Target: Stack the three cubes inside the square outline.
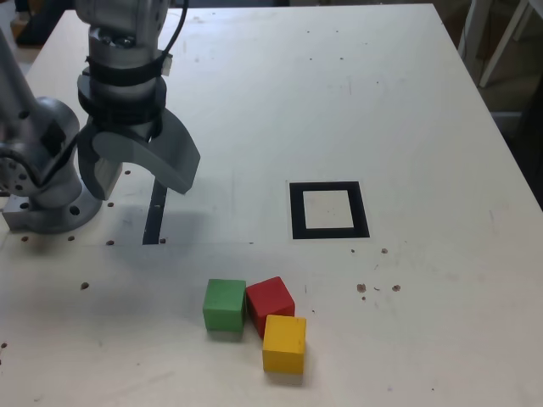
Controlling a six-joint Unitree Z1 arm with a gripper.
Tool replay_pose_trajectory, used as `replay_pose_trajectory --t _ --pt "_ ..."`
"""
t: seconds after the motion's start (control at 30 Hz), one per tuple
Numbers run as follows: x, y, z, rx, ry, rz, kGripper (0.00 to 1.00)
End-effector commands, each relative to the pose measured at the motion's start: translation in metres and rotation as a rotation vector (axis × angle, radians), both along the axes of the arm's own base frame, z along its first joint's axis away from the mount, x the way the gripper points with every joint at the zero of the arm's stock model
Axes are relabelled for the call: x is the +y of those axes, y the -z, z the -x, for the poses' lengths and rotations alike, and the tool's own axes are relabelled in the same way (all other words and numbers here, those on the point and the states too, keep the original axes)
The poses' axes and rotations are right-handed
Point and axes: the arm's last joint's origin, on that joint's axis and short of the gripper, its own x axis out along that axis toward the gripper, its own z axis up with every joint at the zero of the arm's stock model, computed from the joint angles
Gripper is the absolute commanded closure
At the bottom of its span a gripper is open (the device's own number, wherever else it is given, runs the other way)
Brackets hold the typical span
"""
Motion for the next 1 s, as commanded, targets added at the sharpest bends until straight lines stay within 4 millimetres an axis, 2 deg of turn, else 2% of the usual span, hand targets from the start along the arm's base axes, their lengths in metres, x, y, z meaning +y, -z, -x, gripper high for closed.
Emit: replay_pose_trajectory --t 0.0,0.77,0.97 --pt "-0.0003 -0.0001 -0.0010 0.005 0.003 -0.001 0.01" --pt "-0.0011 -0.0013 -0.0022 0.000 0.000 0.011 0.01" --pt "-0.0081 -0.0035 -0.0033 -0.010 0.017 0.025 0.00"
